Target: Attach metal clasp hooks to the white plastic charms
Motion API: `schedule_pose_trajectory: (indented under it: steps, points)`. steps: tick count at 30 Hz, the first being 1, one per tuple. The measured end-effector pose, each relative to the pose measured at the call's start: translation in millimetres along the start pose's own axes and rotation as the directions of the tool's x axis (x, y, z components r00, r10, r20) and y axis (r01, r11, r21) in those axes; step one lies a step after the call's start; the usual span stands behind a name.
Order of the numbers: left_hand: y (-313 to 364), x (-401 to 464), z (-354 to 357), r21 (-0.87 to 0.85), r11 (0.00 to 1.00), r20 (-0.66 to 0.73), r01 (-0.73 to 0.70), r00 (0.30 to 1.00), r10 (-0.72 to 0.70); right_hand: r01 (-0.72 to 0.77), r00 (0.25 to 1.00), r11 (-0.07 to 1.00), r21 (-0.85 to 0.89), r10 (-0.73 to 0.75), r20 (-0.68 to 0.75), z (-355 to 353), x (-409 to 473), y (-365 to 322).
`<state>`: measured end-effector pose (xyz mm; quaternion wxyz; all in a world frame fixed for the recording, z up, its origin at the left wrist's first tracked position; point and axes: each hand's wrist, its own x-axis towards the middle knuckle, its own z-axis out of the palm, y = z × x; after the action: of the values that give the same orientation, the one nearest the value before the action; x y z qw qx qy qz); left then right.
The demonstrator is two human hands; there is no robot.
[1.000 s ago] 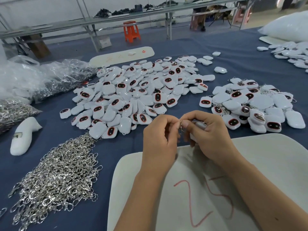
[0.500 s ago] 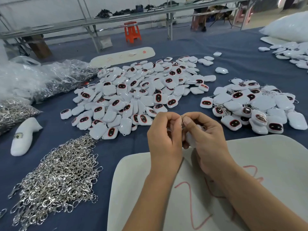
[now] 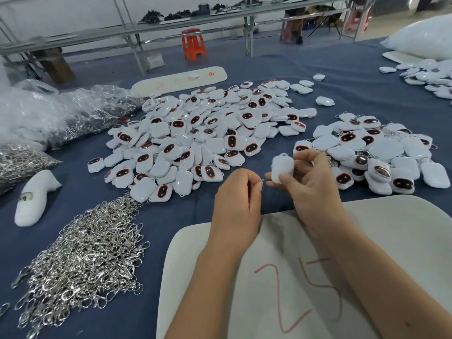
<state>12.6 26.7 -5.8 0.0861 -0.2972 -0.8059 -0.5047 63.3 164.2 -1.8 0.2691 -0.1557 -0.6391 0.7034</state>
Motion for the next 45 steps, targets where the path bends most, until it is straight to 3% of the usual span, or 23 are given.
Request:
schedule_pose_trajectory:
  steps: [4,9,27,29,35,45]
  points:
    - [-1.5,-0.4,-2.4,0.065,0.998,0.084,-0.012,0.996,0.006,0.117,0.993,0.971,-0.210,-0.119,0.003,-8.6,3.2,-3.2]
    - [-0.1,-0.9,-2.2,0.094,0.995,0.136,-0.027,0.991,0.014,0.144,0.989,0.927,-0.346,-0.130,0.063,-11.1,5.4,-5.8]
    - [3.1,-3.3,-4.1,0.141,0.988,0.221,-0.065,0.975,0.033,0.294,0.956,0.747,-0.596,-0.234,0.179,-9.5,0.6,-8.1]
    - [2.5,-2.3,-4.6,0.132,0.990,0.206,-0.047,0.978,0.018,0.301,0.954,0.738,-0.605,-0.225,0.199,-6.3,-2.6,-5.6]
    - [1.6,-1.2,-3.3,0.145,0.989,0.234,-0.039,0.972,0.004,0.241,0.965,0.824,-0.513,-0.261,0.034,-8.4,1.7,-5.7]
    - [3.2,-1.3,-4.0,0.163,0.986,0.267,-0.020,0.964,-0.024,0.224,0.974,0.805,-0.550,-0.196,0.111,-10.2,3.2,-5.3]
